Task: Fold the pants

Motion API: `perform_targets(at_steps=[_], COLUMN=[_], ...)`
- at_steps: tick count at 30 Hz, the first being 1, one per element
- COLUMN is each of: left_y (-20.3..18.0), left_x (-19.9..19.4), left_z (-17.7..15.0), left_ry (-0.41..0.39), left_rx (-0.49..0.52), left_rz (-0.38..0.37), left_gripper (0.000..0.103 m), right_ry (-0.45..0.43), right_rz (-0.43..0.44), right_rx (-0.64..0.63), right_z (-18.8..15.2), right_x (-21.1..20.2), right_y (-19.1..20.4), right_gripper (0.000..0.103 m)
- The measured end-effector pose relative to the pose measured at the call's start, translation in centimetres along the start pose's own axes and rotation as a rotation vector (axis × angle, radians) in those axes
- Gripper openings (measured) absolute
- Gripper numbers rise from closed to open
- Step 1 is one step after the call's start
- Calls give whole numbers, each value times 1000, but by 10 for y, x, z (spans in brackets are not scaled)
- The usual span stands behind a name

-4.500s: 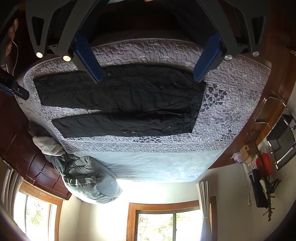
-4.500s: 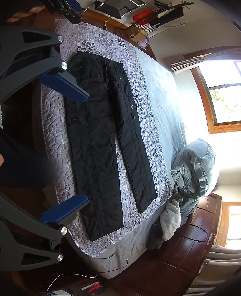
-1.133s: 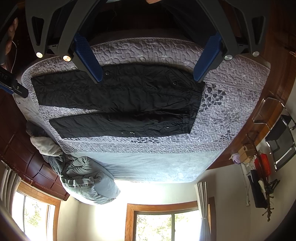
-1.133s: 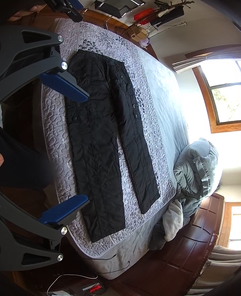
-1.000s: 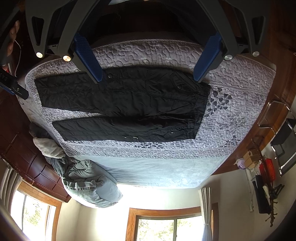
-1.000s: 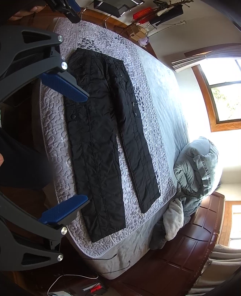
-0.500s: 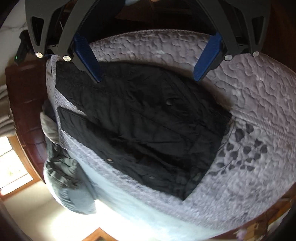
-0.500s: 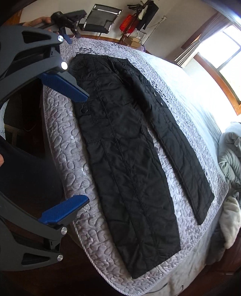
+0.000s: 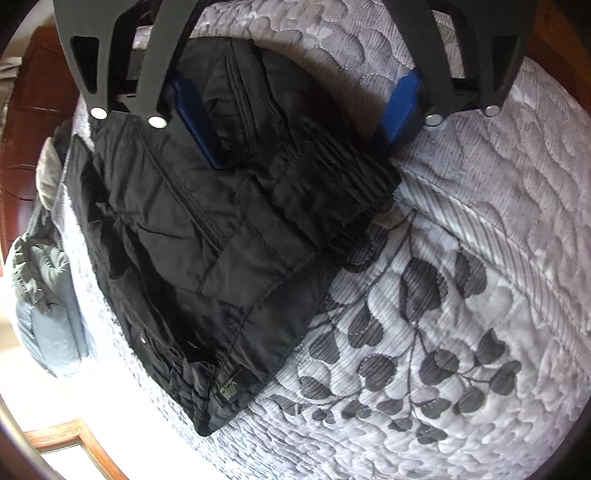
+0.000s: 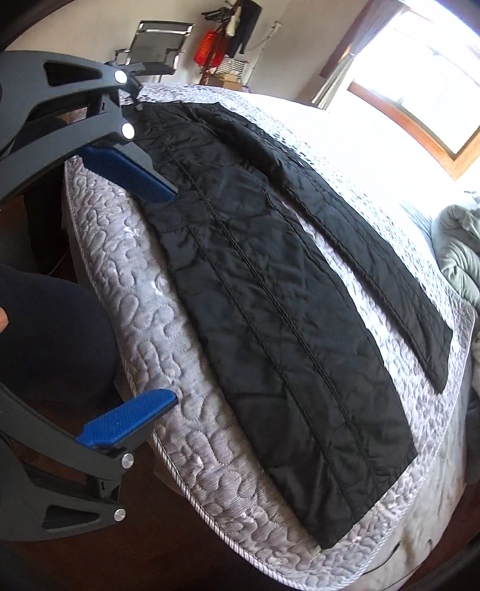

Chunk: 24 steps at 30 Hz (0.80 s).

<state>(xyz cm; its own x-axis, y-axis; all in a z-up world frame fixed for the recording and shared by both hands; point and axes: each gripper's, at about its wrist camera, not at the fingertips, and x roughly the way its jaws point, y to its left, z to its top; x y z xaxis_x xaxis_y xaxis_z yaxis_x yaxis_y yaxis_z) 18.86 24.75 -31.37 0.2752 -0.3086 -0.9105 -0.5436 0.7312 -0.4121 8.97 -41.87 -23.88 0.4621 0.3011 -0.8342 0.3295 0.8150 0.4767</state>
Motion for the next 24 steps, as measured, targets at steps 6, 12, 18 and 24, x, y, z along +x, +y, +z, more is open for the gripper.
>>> perform_targets(at_steps=[6,12,18,24], left_y=[-3,5,6,43], left_x=[-11,-2,-3,-35], left_z=[-10,-13,-16,-16], left_ry=[-47,-56,-97,-218], left_rx=[2,-47,-86,-192], left_rz=[-23,-73,-68,-62], left_gripper=[30,27,26,21], right_ry=[-50,-173,-204,-166], right_rz=[49,79,94,174], right_rx=[258,518,569,496], right_z=[35,72,97,90], right_x=[4,-5,3,13], right_y=[-113,-215,-247,-213], right_gripper=[51,69,57,10])
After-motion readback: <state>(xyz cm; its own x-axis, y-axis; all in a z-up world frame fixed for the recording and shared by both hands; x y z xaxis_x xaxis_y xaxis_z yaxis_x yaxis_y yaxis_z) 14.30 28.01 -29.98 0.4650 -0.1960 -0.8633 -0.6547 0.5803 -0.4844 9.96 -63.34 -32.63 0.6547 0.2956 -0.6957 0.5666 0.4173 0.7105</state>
